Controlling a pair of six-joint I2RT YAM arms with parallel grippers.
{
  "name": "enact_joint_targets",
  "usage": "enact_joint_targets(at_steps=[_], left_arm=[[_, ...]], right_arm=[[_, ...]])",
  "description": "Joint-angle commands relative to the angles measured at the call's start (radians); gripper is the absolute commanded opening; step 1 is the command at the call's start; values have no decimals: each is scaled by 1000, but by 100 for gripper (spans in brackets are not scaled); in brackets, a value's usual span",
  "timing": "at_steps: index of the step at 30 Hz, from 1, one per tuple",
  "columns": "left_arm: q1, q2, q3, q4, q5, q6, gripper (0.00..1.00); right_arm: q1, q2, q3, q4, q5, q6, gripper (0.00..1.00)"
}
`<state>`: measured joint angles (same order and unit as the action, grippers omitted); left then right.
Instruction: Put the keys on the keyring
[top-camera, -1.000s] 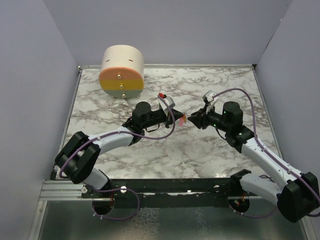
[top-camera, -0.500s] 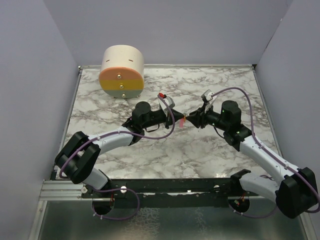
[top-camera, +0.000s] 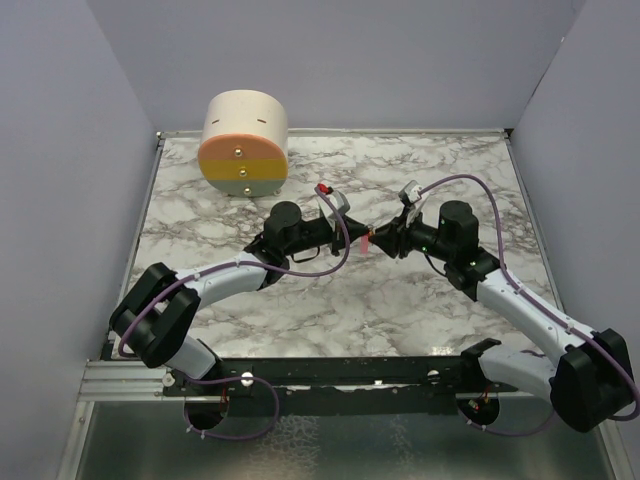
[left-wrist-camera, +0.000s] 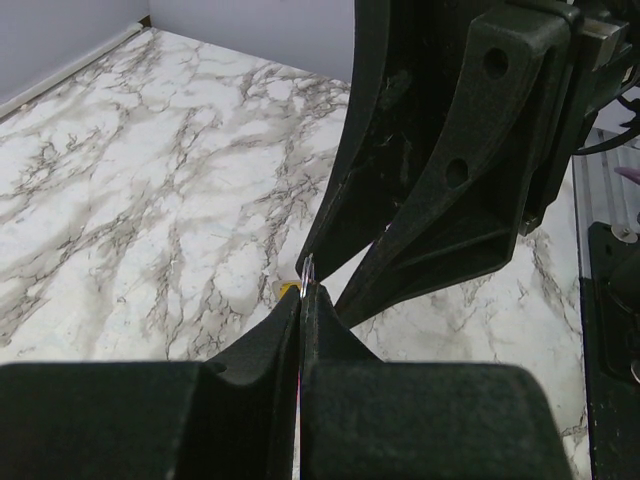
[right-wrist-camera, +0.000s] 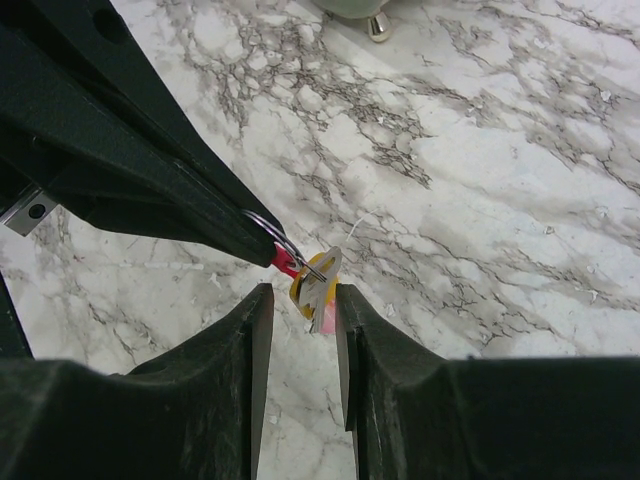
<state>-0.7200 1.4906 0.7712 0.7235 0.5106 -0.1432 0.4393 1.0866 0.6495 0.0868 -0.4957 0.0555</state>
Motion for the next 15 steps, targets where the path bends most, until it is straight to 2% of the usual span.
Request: enact_joint_targets(at_steps=[1, 9, 12, 15], left_arm=[[-1, -33, 36, 21, 35, -13, 0], [-2, -46, 29, 22, 48, -19, 0], [-3, -53, 21, 21, 48, -22, 0], [-3, -61, 19, 22, 48, -24, 0]], right_arm=[[9, 6, 10, 50, -13, 10, 32], [8, 2, 7, 68, 32, 20, 29], [9, 3, 7, 67, 43, 21, 22], [9, 5, 7, 68, 50, 23, 11]])
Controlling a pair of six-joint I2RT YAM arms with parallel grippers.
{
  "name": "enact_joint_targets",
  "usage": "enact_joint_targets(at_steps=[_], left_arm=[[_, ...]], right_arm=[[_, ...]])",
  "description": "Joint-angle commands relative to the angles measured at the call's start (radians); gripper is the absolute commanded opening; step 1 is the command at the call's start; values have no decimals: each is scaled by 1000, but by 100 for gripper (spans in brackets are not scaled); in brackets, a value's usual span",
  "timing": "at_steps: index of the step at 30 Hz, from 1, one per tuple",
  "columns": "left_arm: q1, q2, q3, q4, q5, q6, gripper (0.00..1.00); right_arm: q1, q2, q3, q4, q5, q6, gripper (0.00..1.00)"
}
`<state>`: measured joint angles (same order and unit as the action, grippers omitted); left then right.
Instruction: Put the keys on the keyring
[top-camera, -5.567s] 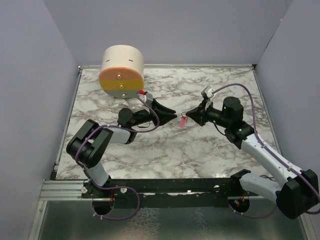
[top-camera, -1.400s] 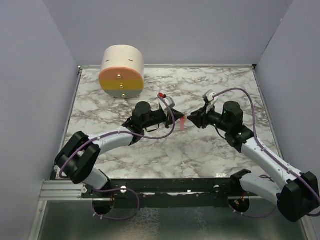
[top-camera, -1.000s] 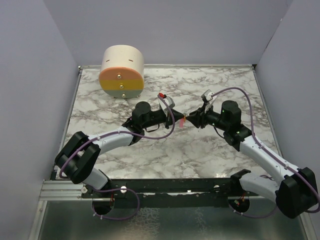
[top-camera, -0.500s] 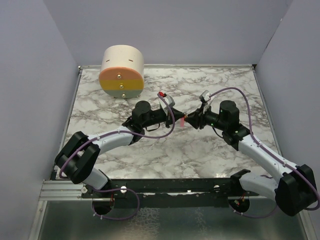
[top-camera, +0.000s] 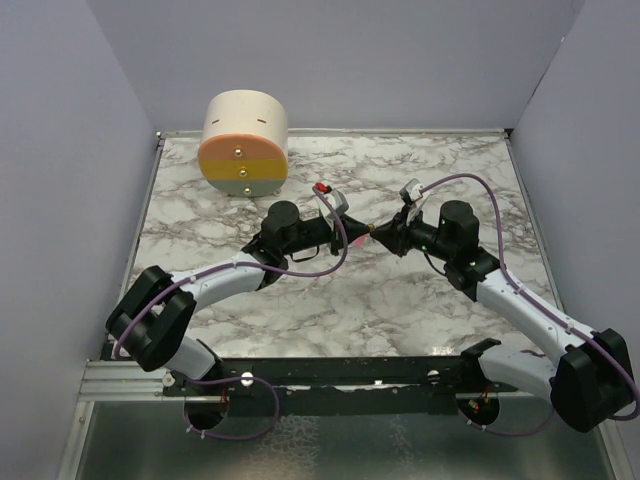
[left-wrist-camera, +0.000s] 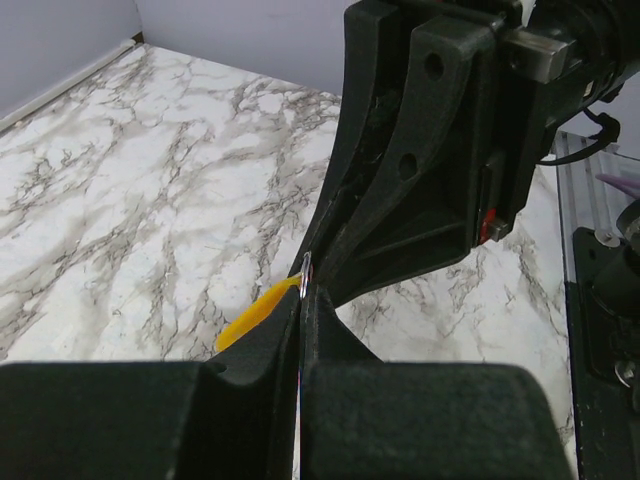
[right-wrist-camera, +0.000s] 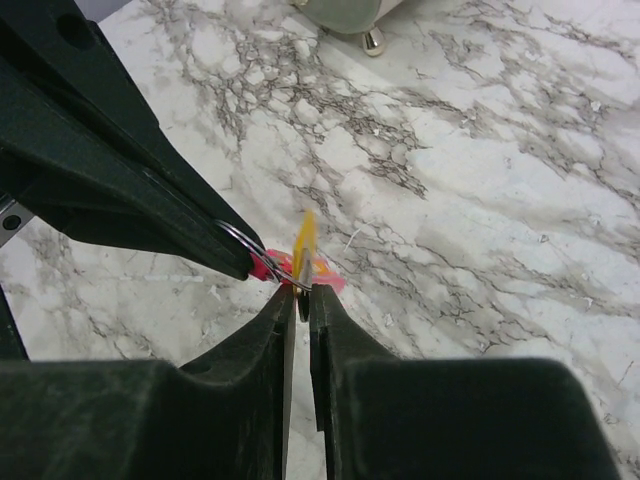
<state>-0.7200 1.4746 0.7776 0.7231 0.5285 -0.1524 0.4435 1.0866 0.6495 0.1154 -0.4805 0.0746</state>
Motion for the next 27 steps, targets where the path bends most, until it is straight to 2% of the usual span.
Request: enact_joint_targets(at_steps=[1, 5, 11, 27], left_arm=[[-3, -48, 12, 22, 28, -15, 0], [-2, -56, 11, 22, 19, -19, 0], [-3, -48, 12, 42, 10, -47, 0], [-4, 27, -15, 270, -42, -194, 0]], right_arm=[[4, 4, 6, 39, 34, 5, 8], [4, -2, 3, 39, 36, 5, 1], [4, -2, 1, 41, 26, 7, 1], [24, 29, -6, 82, -16, 34, 1]])
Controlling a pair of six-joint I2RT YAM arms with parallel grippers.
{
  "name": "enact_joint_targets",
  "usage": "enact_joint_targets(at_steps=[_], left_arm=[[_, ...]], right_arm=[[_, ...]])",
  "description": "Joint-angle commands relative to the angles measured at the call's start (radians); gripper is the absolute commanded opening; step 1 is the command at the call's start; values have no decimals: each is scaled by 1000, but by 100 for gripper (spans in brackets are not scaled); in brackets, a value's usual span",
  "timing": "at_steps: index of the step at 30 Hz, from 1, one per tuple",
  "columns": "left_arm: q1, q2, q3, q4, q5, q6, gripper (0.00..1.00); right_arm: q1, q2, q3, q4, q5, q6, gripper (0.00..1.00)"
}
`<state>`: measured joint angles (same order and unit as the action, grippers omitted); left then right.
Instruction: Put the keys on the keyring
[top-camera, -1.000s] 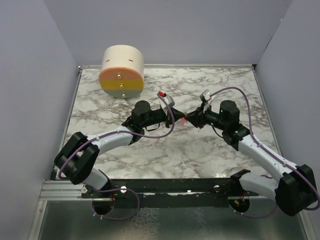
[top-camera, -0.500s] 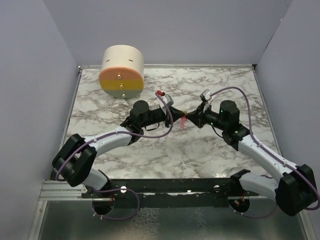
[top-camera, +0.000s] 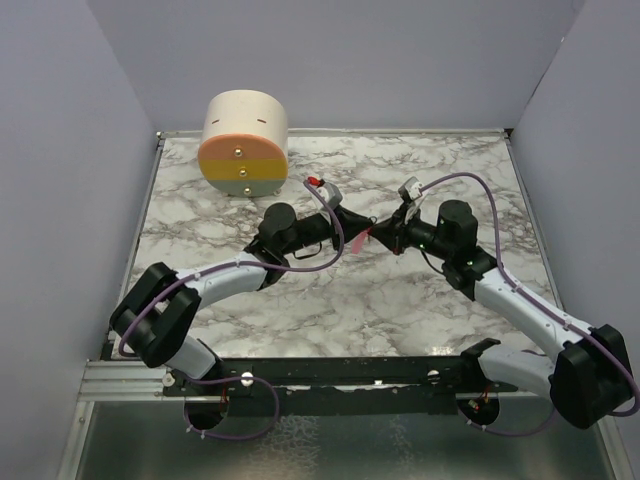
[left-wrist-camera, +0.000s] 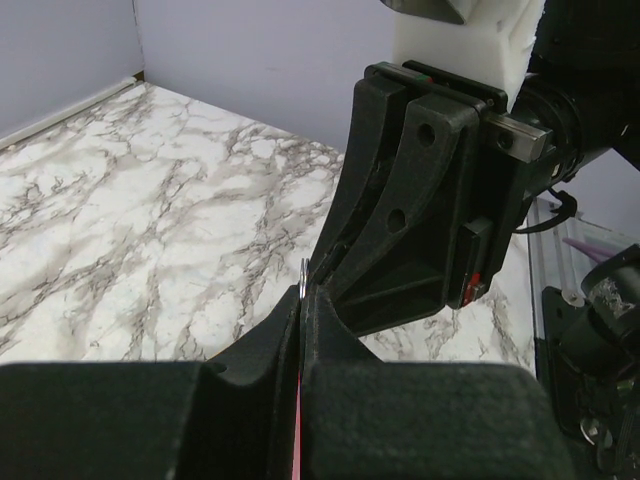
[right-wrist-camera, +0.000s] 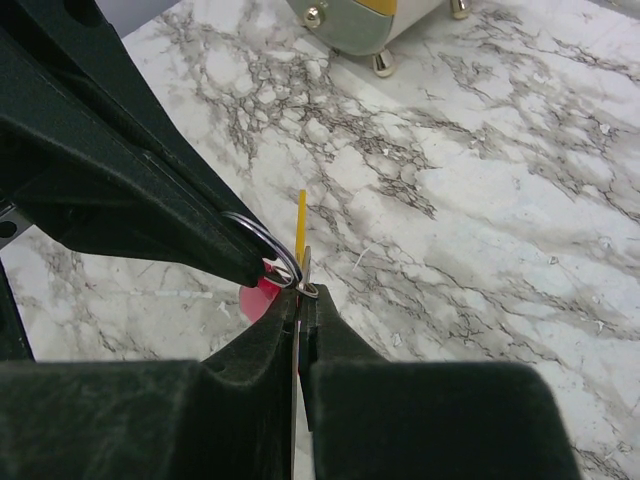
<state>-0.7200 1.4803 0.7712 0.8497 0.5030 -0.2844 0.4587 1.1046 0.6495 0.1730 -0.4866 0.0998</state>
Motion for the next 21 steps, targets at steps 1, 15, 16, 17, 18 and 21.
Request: enact_joint_targets(at_steps=[1, 15, 16, 17, 18, 21], left_arm=[[-4, 28, -11, 158, -16, -71, 0], [-1, 71, -39, 273, -55, -127, 0], [0, 66, -43, 279, -62, -127, 0], [3, 59, -50, 280, -67, -127, 0], [7, 53, -56, 283, -73, -128, 0], [26, 31, -75, 296, -74, -138, 0]], right_arm=[[10, 11, -6, 27, -10, 10, 1], [39, 29, 13, 17, 17, 13, 13], [38, 26, 10, 11, 31, 12, 19], [37, 20, 6, 4, 52, 13, 22], [37, 14, -1, 2, 70, 17, 24], [38, -22, -28, 3, 152, 42, 30]])
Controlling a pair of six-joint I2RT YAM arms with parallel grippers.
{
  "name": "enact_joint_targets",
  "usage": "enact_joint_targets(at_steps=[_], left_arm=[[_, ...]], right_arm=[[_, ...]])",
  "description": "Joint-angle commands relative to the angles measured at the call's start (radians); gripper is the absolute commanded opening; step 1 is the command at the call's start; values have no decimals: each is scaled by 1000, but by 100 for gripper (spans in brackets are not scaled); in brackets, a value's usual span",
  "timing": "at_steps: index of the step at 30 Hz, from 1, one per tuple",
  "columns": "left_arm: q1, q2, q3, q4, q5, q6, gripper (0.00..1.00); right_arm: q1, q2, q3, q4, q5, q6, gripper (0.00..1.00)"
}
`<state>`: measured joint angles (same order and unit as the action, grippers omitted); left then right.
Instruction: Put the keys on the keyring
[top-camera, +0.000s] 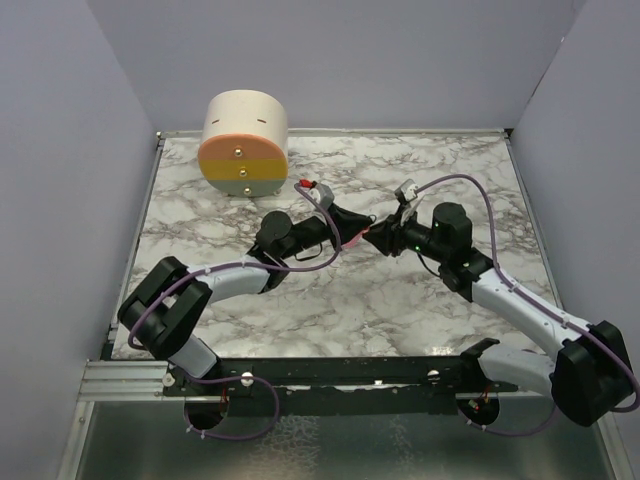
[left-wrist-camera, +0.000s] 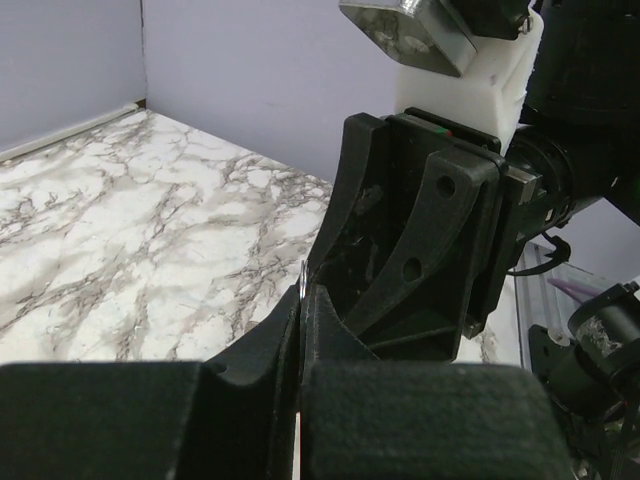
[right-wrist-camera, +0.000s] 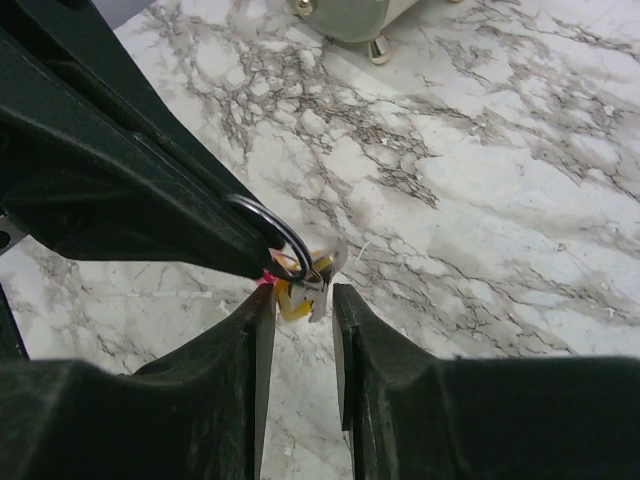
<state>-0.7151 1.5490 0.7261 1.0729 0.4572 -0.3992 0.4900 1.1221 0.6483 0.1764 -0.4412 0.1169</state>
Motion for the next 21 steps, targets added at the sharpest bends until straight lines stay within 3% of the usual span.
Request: enact_joint_targets(at_steps=[1, 7, 11, 21], left_arm=[[27, -45, -36, 78, -26, -28, 0], [54, -68, -71, 112, 17, -59, 0], [64, -53, -90, 180, 77, -91, 0], [77, 136, -88, 571, 225, -301, 0]], right_arm=[[6, -54, -35, -2, 135, 28, 32], [6, -148, -69, 4, 237, 50, 33], [7, -205, -92, 49, 203, 48, 33], [6, -233, -86, 113, 86, 32, 32]])
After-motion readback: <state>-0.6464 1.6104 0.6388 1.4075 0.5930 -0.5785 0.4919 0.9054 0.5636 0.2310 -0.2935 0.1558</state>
